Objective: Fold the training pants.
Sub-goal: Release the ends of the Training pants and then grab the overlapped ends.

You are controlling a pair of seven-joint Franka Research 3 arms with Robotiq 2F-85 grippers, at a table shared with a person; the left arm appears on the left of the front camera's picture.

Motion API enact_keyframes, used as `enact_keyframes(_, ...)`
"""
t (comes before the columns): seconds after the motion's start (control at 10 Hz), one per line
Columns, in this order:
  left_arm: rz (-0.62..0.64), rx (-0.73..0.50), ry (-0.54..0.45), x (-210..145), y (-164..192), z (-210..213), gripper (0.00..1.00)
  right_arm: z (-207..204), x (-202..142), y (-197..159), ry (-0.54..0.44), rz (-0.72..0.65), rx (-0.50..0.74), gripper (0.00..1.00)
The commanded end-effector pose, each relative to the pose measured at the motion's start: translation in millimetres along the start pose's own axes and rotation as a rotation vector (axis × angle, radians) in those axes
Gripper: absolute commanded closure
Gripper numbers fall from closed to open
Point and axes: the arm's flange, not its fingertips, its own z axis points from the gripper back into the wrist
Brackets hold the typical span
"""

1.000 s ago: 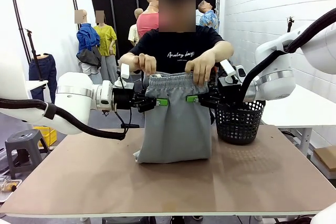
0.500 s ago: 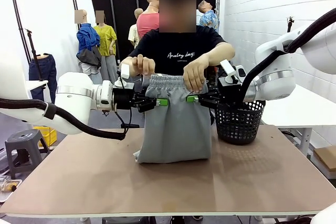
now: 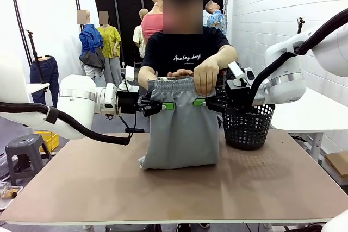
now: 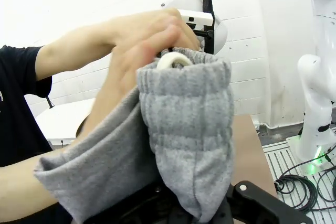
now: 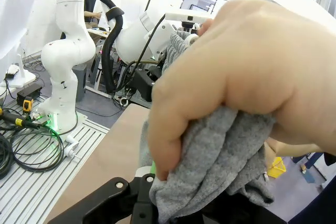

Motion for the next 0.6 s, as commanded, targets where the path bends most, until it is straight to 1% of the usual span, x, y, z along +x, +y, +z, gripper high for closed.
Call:
enact_keyframes(0.0, -0.008, 0.006, -0.004, 3.0, -0.4, -0.3, 1.00, -0.6, -0.3, 2.9, -0.013, 0.010, 0.009, 1.00)
enact_keyframes(0.5, -0.008, 0.006, -0.004, 3.0, -0.4, -0.3, 1.00, -0.6, -0.3, 2.9, -0.013, 0.010, 0.009, 1.00)
